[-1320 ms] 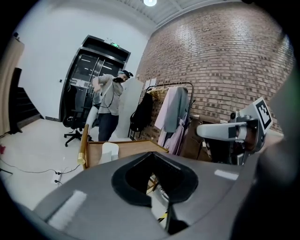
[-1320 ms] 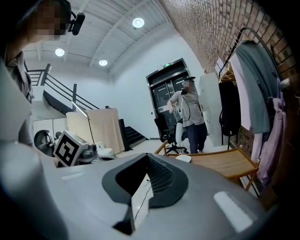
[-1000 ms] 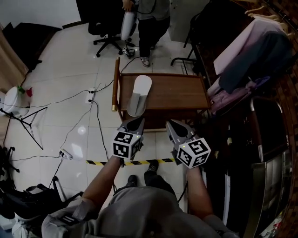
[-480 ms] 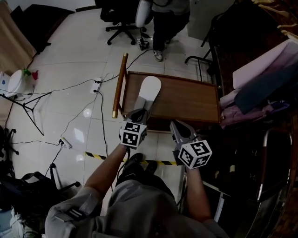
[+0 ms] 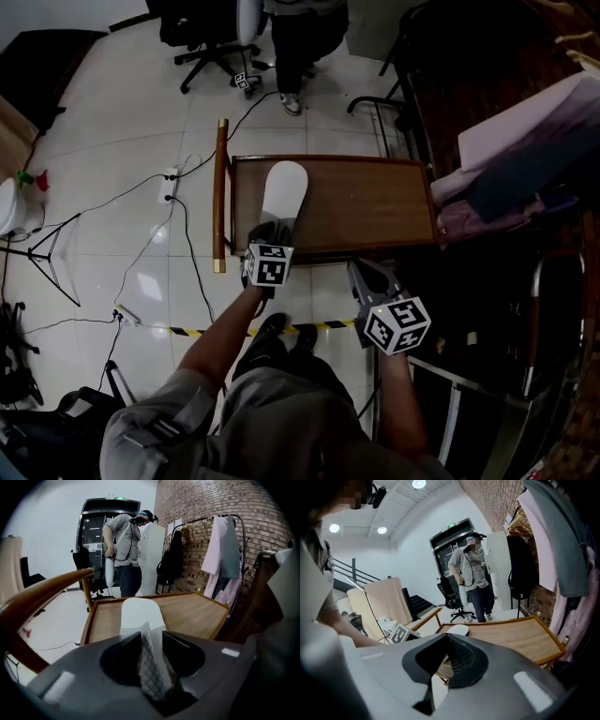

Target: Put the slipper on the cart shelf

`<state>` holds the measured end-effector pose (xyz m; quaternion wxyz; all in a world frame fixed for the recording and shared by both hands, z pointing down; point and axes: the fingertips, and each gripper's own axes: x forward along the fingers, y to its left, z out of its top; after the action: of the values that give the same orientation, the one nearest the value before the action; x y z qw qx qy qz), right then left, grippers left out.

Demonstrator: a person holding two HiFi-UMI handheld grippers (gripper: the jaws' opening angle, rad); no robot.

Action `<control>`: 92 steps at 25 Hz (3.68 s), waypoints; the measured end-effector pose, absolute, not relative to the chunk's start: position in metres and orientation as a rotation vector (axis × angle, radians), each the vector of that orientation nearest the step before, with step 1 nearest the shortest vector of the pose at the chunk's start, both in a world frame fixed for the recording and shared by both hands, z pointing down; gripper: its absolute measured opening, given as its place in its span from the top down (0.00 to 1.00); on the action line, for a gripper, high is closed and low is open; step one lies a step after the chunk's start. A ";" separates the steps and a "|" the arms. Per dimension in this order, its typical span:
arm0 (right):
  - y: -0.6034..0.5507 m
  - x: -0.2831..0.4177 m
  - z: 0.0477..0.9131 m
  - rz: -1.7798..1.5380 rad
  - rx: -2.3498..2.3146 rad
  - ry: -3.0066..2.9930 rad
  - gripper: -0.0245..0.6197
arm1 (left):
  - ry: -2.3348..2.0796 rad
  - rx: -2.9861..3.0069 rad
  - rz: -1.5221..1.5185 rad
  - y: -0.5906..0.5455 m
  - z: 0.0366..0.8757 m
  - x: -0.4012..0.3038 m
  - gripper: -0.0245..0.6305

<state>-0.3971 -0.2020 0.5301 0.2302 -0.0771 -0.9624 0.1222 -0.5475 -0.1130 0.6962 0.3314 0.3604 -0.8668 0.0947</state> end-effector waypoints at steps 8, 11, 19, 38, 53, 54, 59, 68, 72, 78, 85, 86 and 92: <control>-0.216 -0.383 0.520 0.344 -0.062 -2.661 0.96 | -2.215 1.014 0.321 -0.122 0.692 -0.546 0.94; -0.220 -0.368 0.519 0.359 0.010 -2.661 0.96 | -2.209 1.133 0.308 -0.136 0.669 -0.533 0.94; -0.228 -0.308 0.515 0.404 0.275 -2.669 0.96 | -2.069 1.527 0.277 -0.184 0.601 -0.450 0.94; -0.229 -0.060 0.472 0.469 0.931 -2.699 0.96 | -1.655 2.050 0.343 -0.213 0.522 -0.194 0.94; -0.161 0.187 0.454 0.531 1.275 -2.727 0.96 | -1.445 2.241 0.497 -0.174 0.521 0.052 0.94; -0.159 0.202 0.453 0.534 1.310 -2.721 0.96 | -1.427 2.255 0.501 -0.178 0.521 0.066 0.94; -0.153 0.268 0.452 0.558 1.475 -2.677 0.96 | -1.338 2.312 0.524 -0.206 0.521 0.131 0.94; -0.184 0.357 0.463 0.570 1.694 -2.506 0.96 | -1.283 2.378 0.521 -0.314 0.535 0.207 0.94; -0.206 0.364 0.465 0.571 1.703 -2.482 0.96 | -1.274 2.411 0.511 -0.360 0.546 0.235 0.94; -0.238 0.366 0.461 0.547 1.694 -2.460 0.96 | -1.265 2.420 0.539 -0.405 0.567 0.265 0.94; -0.252 0.384 0.463 0.574 1.760 -2.401 0.96 | -1.249 2.440 0.499 -0.431 0.573 0.291 0.92; -0.253 0.385 0.465 0.582 1.765 -2.396 0.96 | -1.242 2.452 0.490 -0.433 0.573 0.294 0.90; -0.256 0.379 0.469 0.591 1.711 -2.426 0.96 | -1.156 2.524 0.392 -0.424 0.556 0.304 0.69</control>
<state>0.3795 -0.2557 0.4685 0.0573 0.5644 -0.8001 0.1948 0.3040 -0.4240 0.5558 0.1680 0.8875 -0.4064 0.1380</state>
